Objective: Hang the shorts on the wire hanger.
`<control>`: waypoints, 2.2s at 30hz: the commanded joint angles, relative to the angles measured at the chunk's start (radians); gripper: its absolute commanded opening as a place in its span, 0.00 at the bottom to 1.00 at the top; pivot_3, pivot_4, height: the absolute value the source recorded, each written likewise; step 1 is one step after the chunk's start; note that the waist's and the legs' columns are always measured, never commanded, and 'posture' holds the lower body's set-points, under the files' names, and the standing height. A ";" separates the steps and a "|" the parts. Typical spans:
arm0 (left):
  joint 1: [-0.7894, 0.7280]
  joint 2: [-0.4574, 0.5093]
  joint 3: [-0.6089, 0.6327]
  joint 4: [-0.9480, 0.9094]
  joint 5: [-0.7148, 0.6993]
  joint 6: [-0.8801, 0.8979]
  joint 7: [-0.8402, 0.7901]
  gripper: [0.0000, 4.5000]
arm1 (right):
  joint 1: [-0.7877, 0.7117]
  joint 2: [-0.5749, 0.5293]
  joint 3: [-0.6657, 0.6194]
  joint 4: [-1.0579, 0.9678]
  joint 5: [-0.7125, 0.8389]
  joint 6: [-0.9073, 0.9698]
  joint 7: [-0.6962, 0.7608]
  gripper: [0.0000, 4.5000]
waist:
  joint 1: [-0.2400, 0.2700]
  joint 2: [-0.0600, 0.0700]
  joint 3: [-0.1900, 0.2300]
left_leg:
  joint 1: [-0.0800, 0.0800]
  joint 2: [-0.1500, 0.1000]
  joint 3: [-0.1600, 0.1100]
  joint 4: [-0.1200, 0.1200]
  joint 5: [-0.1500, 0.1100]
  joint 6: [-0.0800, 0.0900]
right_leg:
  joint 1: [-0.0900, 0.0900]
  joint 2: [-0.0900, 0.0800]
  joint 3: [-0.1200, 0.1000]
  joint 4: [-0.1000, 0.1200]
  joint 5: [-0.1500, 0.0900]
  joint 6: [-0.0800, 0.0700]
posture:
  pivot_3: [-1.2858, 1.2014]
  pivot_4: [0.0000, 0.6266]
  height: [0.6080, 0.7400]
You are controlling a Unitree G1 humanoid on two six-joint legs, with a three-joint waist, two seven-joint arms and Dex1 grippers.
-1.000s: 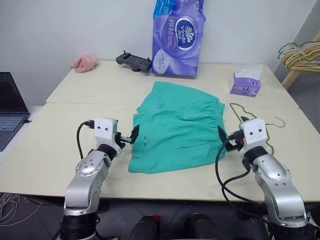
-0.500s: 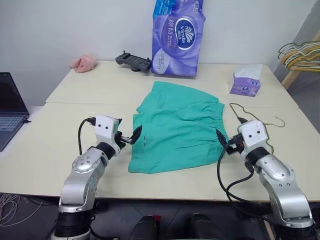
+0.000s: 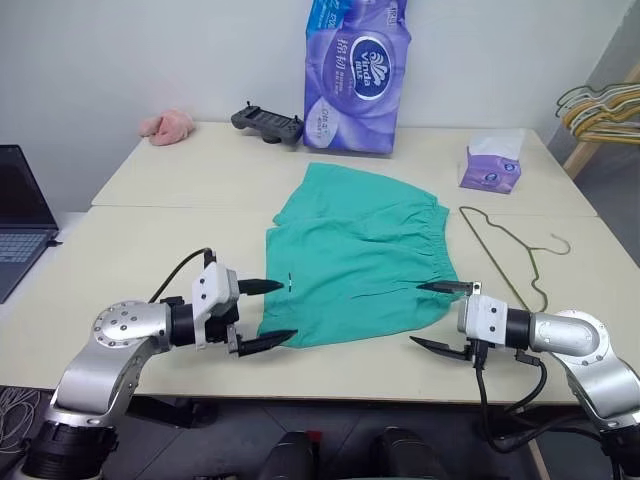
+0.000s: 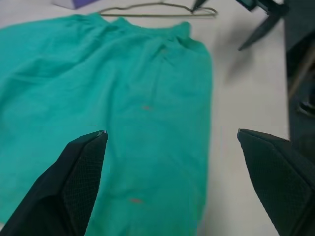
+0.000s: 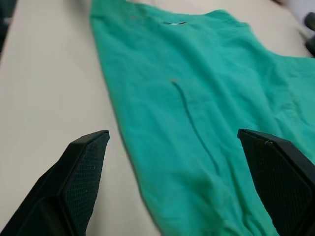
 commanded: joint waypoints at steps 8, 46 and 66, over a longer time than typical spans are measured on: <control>0.001 0.010 -0.056 0.136 0.134 -0.186 -0.036 1.00 | -0.112 -0.015 0.038 0.203 -0.135 -0.184 -0.007 0.99 | 0.000 0.001 0.005 | 0.000 0.000 0.000 0.000 0.000 0.000 | 0.000 0.000 0.000 0.000 0.000 0.000 | 0.55 0.18 1.00; -0.234 0.006 -0.188 0.494 0.249 -0.456 -0.208 0.00 | -0.183 -0.098 0.078 0.342 -0.102 -0.245 0.153 0.01 | 0.000 0.002 0.006 | 0.002 -0.001 -0.002 0.000 0.000 0.001 | 0.002 0.000 -0.001 0.002 0.001 -0.001 | 0.54 0.16 1.00; 0.008 0.196 -0.166 0.280 0.151 -0.372 -0.334 0.00 | -0.009 -0.156 0.061 0.078 -0.090 -0.118 0.122 0.01 | -0.001 0.003 0.007 | 0.002 0.000 -0.001 0.001 -0.001 0.001 | 0.003 0.000 -0.001 0.000 0.000 -0.001 | 0.54 0.16 1.00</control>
